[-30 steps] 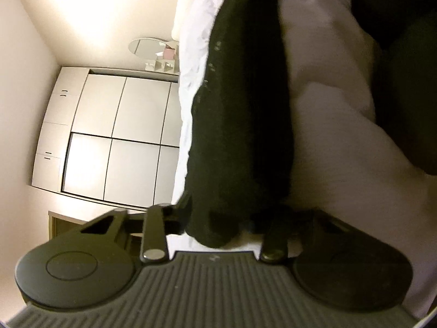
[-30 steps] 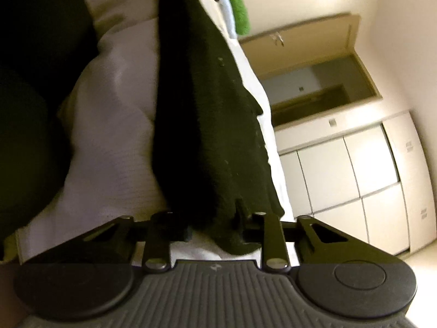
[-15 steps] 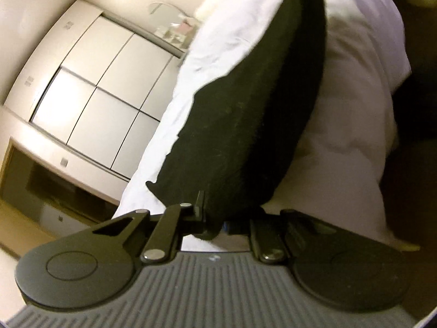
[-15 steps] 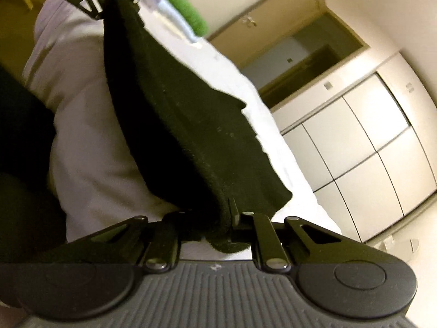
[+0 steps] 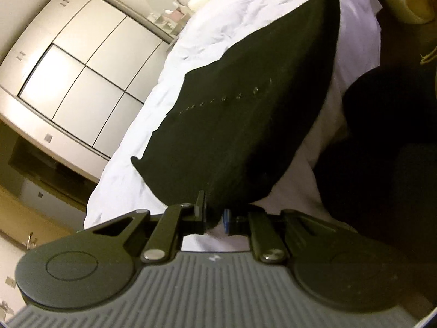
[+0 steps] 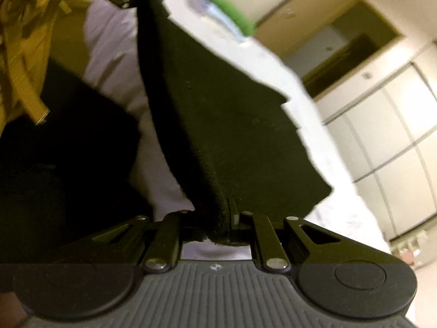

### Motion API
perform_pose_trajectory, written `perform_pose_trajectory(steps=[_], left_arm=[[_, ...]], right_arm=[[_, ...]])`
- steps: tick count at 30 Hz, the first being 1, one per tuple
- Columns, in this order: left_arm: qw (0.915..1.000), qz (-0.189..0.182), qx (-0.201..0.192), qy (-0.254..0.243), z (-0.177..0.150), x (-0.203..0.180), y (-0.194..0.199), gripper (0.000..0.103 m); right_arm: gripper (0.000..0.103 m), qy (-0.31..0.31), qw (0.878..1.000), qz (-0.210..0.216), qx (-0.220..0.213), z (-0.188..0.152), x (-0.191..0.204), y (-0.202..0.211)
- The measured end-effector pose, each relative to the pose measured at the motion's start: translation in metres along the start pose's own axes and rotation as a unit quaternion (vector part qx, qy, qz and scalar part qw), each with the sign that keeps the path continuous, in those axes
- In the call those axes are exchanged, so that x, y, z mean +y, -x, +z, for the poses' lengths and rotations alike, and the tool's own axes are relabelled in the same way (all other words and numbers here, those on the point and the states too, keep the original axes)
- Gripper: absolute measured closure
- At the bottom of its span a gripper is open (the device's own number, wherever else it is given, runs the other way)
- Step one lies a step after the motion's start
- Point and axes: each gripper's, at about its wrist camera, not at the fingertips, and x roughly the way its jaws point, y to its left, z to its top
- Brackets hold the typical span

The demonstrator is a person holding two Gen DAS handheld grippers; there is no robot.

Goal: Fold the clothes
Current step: 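Grasp the skirt's long edge with both grippers and lift it up, then fold the lifted edge over onto the other half of the skirt with both grippers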

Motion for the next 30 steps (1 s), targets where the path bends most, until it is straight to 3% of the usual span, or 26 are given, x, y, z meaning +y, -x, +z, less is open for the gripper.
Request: perform_pose_trajectory(steps=[3, 9, 11, 15, 16, 17, 19, 20, 21, 22, 23, 24, 26, 27, 28, 29, 30], left_arm=[[0.9993, -0.019, -0.007, 0.031, 0.009, 0.03, -0.002, 0.093], [0.9941, -0.029, -0.02, 0.103, 0.034, 0.124, -0.036, 0.093], [0.99, -0.038, -0.017, 0.135, 0.04, 0.153, -0.06, 0.093], [0.9715, -0.089, 0.035, 0.217, 0.035, 0.198, -0.144, 0.092], [0.9643, -0.103, 0.05, 0.239, 0.033, 0.208, -0.166, 0.091], [0.9512, -0.121, 0.073, 0.274, 0.026, 0.214, -0.188, 0.09], [0.9185, -0.156, 0.117, 0.344, 0.011, 0.225, -0.232, 0.087], [0.9023, -0.168, 0.122, 0.378, 0.002, 0.227, -0.239, 0.084], [0.8846, -0.18, 0.125, 0.411, -0.007, 0.23, -0.245, 0.076], [0.8663, -0.202, 0.117, 0.442, -0.017, 0.231, -0.247, 0.071], [0.8518, -0.212, 0.105, 0.467, -0.025, 0.231, -0.245, 0.066], [0.8425, -0.215, 0.096, 0.485, -0.031, 0.23, -0.242, 0.066], [0.8283, -0.218, 0.083, 0.509, -0.039, 0.229, -0.243, 0.066], [0.8261, -0.218, 0.08, 0.513, -0.039, 0.228, -0.243, 0.066], [0.8312, -0.215, 0.083, 0.506, -0.038, 0.224, -0.244, 0.066], [0.8366, -0.211, 0.087, 0.498, -0.037, 0.221, -0.245, 0.069], [0.8479, -0.2, 0.096, 0.481, -0.034, 0.212, -0.244, 0.081]], right_arm=[[0.091, 0.0, 1.0, 0.027, -0.003, 0.011, -0.027, -0.001], [0.091, -0.068, 0.997, 0.021, -0.034, 0.034, -0.14, -0.008], [0.091, -0.094, 0.995, 0.02, -0.042, 0.038, -0.175, -0.029], [0.09, -0.175, 0.983, 0.046, -0.031, 0.037, -0.241, -0.095], [0.089, -0.202, 0.978, 0.052, -0.019, 0.032, -0.252, -0.117], [0.085, -0.229, 0.972, 0.058, -0.007, 0.028, -0.263, -0.14], [0.078, -0.315, 0.944, 0.085, 0.041, 0.014, -0.281, -0.189], [0.071, -0.358, 0.927, 0.093, 0.057, 0.005, -0.286, -0.206], [0.071, -0.401, 0.907, 0.107, 0.066, -0.006, -0.288, -0.219], [0.069, -0.431, 0.893, 0.116, 0.052, -0.016, -0.286, -0.22], [0.06, -0.46, 0.878, 0.125, 0.038, -0.025, -0.284, -0.222], [0.056, -0.488, 0.862, 0.134, 0.025, -0.035, -0.283, -0.223], [0.056, -0.538, 0.83, 0.148, -0.001, -0.052, -0.286, -0.22], [0.056, -0.56, 0.814, 0.154, -0.01, -0.06, -0.289, -0.219], [0.056, -0.581, 0.798, 0.16, -0.018, -0.067, -0.292, -0.218], [0.057, -0.581, 0.798, 0.158, -0.014, -0.067, -0.29, -0.218], [0.059, -0.581, 0.798, 0.156, -0.01, -0.067, -0.288, -0.217]])
